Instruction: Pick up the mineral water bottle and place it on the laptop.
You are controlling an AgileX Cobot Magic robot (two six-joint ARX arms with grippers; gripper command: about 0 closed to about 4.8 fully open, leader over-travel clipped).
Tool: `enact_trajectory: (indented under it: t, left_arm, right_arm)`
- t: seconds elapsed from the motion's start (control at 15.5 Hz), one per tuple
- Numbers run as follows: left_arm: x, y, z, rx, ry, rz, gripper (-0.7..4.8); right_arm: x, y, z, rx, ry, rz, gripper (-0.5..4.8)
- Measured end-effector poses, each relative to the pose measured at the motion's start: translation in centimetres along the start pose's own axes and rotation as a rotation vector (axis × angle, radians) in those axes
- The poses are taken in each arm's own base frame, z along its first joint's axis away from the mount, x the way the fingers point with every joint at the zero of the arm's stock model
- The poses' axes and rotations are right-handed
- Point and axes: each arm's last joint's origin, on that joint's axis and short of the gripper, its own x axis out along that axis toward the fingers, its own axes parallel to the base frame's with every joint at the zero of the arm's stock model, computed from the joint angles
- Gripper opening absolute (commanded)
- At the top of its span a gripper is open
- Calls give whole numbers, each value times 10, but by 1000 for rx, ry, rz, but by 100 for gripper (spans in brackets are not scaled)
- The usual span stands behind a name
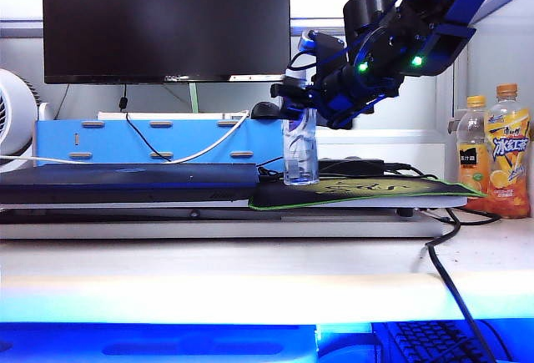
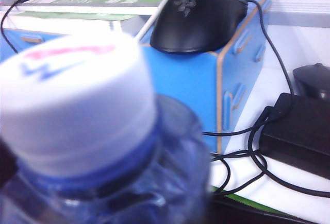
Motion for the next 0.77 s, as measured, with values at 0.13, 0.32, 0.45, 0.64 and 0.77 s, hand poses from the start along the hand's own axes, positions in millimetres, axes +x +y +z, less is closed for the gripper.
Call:
enact_trajectory:
  t: [0.13,0.32,0.45,0.64,0.77]
  left_arm:
    - [0,0,0,0,0,0,-2]
    - [0,0,0,0,0,0,-2]
    - [0,0,0,0,0,0,-2]
    - [0,0,0,0,0,0,-2]
    - [0,0,0,0,0,0,-2]
  right_arm:
    - [0,0,0,-2,-1,0,-1]
    - [0,0,0,-2,-1,0,-1]
    - [0,1,0,-2,-1,1,-2]
    - [-4,8,5,4,7,15,-2]
    - [-10,16,18,2,-22,33,-2]
